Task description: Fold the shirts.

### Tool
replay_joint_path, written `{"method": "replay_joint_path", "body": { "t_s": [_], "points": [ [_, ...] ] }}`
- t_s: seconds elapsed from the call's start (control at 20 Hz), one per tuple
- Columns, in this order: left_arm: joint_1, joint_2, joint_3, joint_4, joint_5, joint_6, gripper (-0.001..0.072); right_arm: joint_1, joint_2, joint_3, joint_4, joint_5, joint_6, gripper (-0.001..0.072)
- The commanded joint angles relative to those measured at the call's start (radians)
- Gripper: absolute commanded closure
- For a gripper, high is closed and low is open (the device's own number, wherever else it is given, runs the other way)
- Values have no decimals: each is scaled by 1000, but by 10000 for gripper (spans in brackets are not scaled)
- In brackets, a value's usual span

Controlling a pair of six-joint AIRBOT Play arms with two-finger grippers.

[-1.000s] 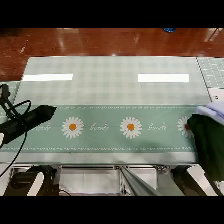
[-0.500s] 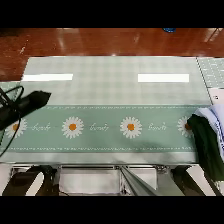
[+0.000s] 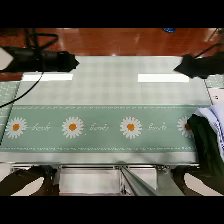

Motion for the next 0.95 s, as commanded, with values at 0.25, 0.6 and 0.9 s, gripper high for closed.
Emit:
{"method": "replay_joint_path", "body": {
  "t_s": [0.25, 0.6, 0.9],
  "points": [
    [4, -182, 37, 184, -228, -141, 687, 220, -110, 0, -476, 81, 171, 691],
    [4, -185, 37, 184, -225, -142, 687, 220, -110, 0, -478, 77, 171, 691],
    [4, -185, 37, 184, -225, -142, 687, 220, -110, 0, -478, 78, 171, 692]
  ]
}}
